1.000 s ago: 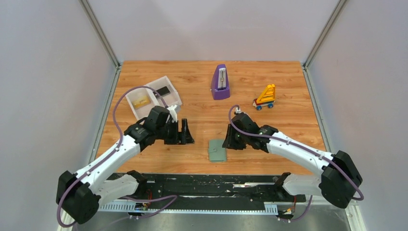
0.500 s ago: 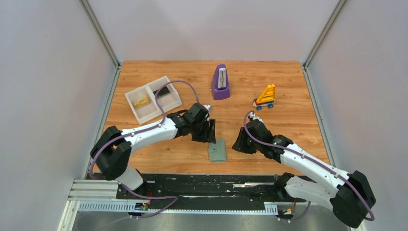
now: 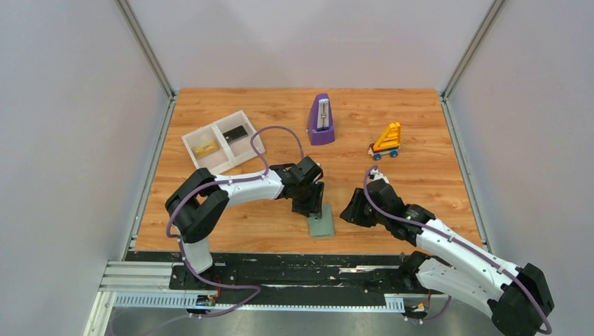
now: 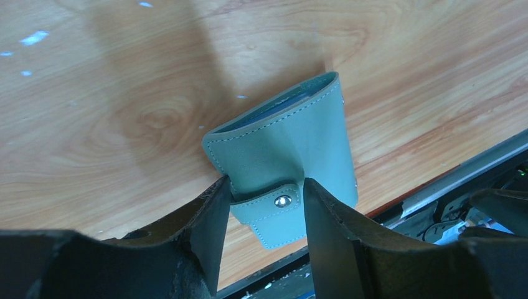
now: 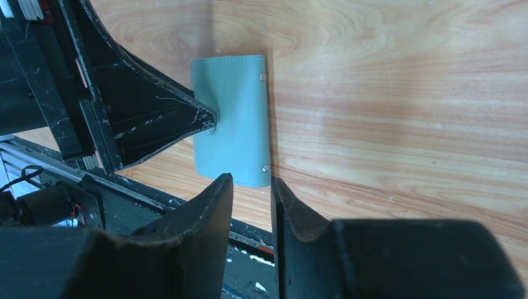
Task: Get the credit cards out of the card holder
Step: Open the card holder at the center of the board.
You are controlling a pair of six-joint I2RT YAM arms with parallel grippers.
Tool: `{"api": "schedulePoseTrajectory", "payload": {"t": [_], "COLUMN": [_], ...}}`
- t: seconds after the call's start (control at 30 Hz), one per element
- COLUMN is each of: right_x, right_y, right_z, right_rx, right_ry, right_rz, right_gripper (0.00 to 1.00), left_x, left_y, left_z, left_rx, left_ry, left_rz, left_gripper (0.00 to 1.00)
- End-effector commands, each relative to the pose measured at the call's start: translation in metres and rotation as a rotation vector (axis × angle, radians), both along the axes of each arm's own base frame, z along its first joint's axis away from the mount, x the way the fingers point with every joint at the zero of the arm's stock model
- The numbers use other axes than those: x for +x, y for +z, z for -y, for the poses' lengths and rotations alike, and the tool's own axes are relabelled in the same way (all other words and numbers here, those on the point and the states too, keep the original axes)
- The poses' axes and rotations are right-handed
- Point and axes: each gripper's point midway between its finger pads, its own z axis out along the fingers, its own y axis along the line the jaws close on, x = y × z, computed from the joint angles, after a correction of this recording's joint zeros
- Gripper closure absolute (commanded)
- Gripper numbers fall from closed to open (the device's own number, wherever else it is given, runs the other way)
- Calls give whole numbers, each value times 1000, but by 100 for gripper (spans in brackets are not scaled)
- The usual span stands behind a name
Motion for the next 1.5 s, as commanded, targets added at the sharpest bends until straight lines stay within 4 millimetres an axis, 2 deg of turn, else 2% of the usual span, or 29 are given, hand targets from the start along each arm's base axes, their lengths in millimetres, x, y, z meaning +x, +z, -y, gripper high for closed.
{"api": "schedulePoseTrajectory", "payload": {"t": [0.0,0.23,0.3,0.6,0.97,1.2,1.27,1.33,1.4,1.47], "right_x": [4,2,-5,-11,-16,-16,-15,-14,-14,-15], "right_y": [6,-2,-5,-22,-50,-58,-58,-57,-57,-57], "right_z": [-2,0,-7,-25,-32,-37,-39,-39,-40,-41], "right_rx": [60,58,83,144,195,216,216,219,226,236], "right_ry": [-34,-41,-10,25,-11,-12,-12,-15,-20,-24], "right_rz": [35,24,-8,-95,-167,-193,-192,-192,-196,-204], "right_gripper": [70,68,66,55,53,54,56,59,61,62], "left_x": [-6,-10,-10,-15,-18,-20,-19,-17,-16,-17], "left_y": [-3,-5,-6,2,19,25,28,33,38,41], "left_z": [8,1,1,7,10,8,5,3,2,3], "left_rx": [26,70,74,12,-50,-90,-83,-79,-78,-89], "left_ry": [-6,-9,-17,-37,-47,-40,-34,-29,-20,-14], "left_rz": [-8,3,3,-3,22,40,56,71,81,77], "left_gripper": [46,59,64,100,100,100,93,80,61,55]}}
